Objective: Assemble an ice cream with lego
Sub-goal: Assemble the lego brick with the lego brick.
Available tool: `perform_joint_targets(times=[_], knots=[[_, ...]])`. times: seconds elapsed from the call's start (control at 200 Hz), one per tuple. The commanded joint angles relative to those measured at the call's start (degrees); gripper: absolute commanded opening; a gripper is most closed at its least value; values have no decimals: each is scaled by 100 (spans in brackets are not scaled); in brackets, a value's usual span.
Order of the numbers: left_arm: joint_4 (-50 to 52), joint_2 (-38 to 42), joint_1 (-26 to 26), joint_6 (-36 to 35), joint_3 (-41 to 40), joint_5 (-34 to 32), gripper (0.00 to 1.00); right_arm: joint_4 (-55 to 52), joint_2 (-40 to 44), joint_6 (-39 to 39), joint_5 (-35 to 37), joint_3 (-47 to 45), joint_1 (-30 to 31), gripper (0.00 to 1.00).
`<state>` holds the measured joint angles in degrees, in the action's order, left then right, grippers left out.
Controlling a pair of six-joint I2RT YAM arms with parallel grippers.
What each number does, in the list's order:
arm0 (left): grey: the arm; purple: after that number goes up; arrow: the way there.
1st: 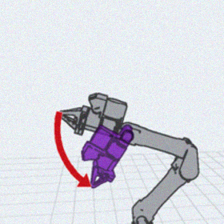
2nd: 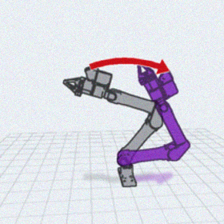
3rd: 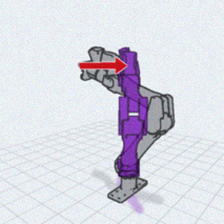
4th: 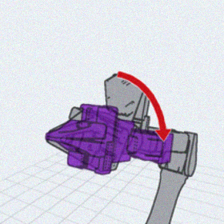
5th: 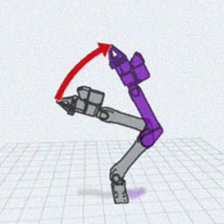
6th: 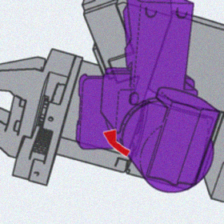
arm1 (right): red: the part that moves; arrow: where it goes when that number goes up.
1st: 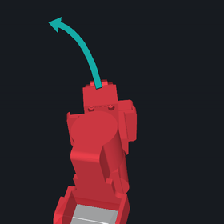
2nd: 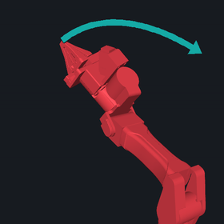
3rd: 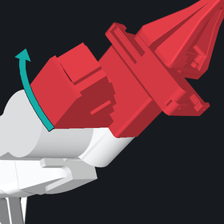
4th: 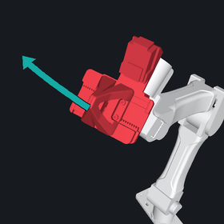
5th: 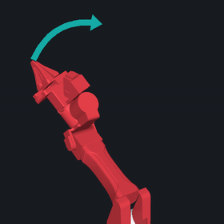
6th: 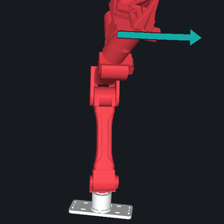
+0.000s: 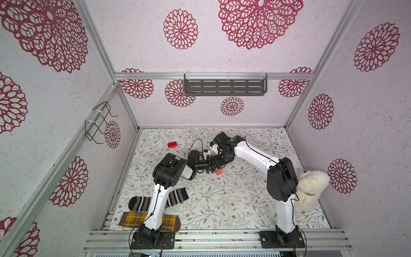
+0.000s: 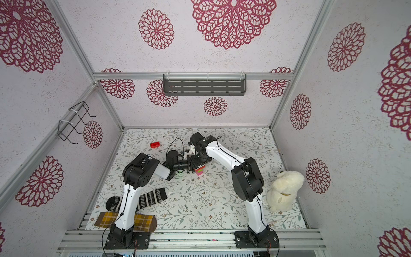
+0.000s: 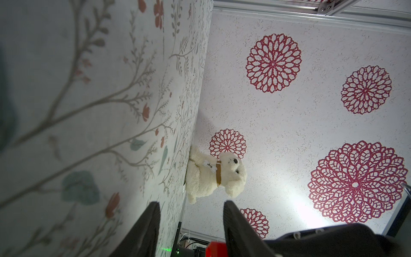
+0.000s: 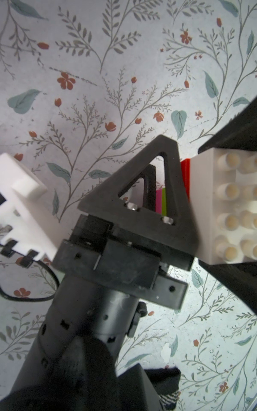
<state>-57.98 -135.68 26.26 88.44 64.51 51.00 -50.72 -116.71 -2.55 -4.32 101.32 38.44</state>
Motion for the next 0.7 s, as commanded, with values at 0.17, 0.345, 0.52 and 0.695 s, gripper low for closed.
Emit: perform_joint_targets(times=[0.17,0.345,0.52,0.695], knots=[[-93,-100,27,-133,35,171,51,113,16,10,-350,-247,2,68],[-91,-78,4,-152,3,148,52,157,43,-40,-290,-350,63,71],[-96,8,-50,-195,-112,81,54,331,184,-85,-166,-543,112,83],[21,118,-86,-322,-189,34,58,387,235,-130,-131,-580,107,85]])
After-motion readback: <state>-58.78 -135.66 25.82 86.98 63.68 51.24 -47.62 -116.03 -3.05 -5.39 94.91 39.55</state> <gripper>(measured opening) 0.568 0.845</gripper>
